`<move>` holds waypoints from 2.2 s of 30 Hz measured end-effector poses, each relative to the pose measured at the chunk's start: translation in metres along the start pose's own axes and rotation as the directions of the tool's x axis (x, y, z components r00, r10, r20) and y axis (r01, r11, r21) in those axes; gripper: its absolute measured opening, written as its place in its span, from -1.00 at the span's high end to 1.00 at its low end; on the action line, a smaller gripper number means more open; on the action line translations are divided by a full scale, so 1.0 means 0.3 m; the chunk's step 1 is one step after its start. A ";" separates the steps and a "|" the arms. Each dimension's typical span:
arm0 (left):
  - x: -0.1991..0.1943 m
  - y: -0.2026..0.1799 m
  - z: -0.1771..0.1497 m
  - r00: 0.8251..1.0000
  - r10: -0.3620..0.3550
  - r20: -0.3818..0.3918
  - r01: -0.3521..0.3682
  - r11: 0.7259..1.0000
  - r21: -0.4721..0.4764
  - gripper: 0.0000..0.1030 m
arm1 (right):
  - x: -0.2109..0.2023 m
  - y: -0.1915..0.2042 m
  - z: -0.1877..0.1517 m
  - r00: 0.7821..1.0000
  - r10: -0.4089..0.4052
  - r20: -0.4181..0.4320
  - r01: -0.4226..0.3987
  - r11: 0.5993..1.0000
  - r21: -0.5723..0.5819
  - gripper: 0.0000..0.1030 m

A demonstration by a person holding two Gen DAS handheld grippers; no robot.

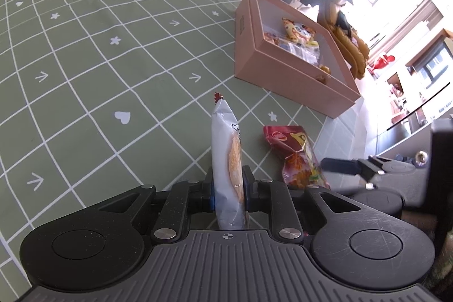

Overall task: Organize snacks
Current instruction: 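Turn the red chicken packet upright with the right gripper while the left holds the rice cracker packet, then carry both packets over the pink box and open both grippers to drop them in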

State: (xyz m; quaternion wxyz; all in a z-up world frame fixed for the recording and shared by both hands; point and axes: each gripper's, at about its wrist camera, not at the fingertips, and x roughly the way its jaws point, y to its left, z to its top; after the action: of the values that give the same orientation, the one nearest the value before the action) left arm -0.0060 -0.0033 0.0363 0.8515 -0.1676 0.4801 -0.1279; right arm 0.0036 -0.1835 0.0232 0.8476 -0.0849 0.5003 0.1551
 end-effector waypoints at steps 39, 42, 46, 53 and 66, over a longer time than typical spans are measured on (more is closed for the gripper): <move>0.012 -0.034 -0.039 0.999 0.001 -0.040 0.000 1.000 0.020 0.57 | 0.021 -0.175 0.037 0.999 0.045 -0.005 -0.044 0.996 0.083 -0.76; 0.015 -0.035 -0.039 0.999 0.001 -0.046 0.000 1.000 0.023 0.56 | 0.037 -0.134 0.026 1.000 -0.002 0.017 0.001 0.999 0.048 -0.78; 0.017 -0.034 -0.037 0.999 -0.002 -0.050 0.003 1.000 0.021 0.56 | 0.007 -0.137 0.040 0.999 0.027 0.018 -0.028 0.997 0.077 0.03; 0.021 -0.052 -0.035 0.999 -0.002 -0.051 0.004 0.999 0.039 0.59 | -0.085 -0.111 0.029 0.999 0.025 0.044 -0.027 0.999 0.040 0.55; -0.053 -0.149 0.056 0.992 -0.119 0.038 0.113 0.986 0.121 0.60 | -0.180 -0.196 0.017 0.995 0.093 0.043 -0.099 0.981 0.165 0.60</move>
State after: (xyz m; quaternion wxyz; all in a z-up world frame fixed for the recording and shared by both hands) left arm -0.0022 -0.0352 0.0749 0.8618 -0.1470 0.4415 -0.2018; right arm 0.0037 -0.2467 0.0722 0.8520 0.0134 0.4999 0.1550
